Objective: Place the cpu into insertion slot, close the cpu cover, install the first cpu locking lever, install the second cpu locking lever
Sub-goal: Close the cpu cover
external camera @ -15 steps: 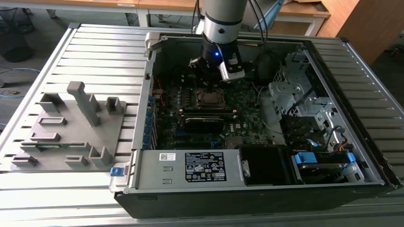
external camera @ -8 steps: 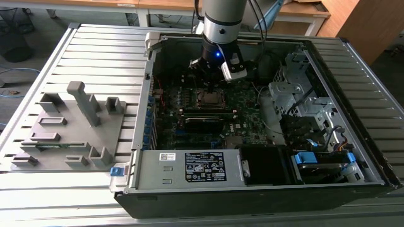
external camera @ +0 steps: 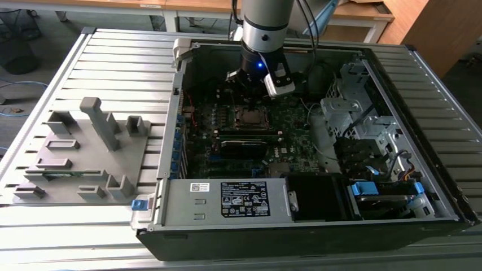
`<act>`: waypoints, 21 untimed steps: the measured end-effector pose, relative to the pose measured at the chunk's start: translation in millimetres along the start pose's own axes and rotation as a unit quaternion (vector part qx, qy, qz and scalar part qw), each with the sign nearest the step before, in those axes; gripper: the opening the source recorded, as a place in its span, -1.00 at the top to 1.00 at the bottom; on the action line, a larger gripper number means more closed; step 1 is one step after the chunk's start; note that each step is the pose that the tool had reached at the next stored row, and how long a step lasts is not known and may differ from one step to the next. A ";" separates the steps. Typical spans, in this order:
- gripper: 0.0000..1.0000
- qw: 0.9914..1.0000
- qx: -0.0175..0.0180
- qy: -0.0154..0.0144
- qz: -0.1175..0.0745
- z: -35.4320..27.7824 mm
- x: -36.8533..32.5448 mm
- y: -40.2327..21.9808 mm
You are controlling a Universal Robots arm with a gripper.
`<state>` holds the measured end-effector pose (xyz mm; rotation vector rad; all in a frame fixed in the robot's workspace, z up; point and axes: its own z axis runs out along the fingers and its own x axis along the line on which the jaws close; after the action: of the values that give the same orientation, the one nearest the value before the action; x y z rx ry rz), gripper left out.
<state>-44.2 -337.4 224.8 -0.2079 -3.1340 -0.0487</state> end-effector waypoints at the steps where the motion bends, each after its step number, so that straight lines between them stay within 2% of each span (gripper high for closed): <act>1: 0.79 1.000 0.000 0.000 0.001 0.0 0.0 0.0; 2: 0.79 1.000 0.000 0.000 0.001 -2.4 0.0 0.0; 18: 0.79 1.000 0.000 0.000 0.001 -4.3 0.0 0.1; 19: 0.79 1.000 0.000 -0.001 0.001 -4.3 0.1 0.1; 21: 0.79 1.000 -0.001 -0.005 0.001 -4.1 0.3 0.0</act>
<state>-44.5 -337.4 229.0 -0.2122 -3.1442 -0.0496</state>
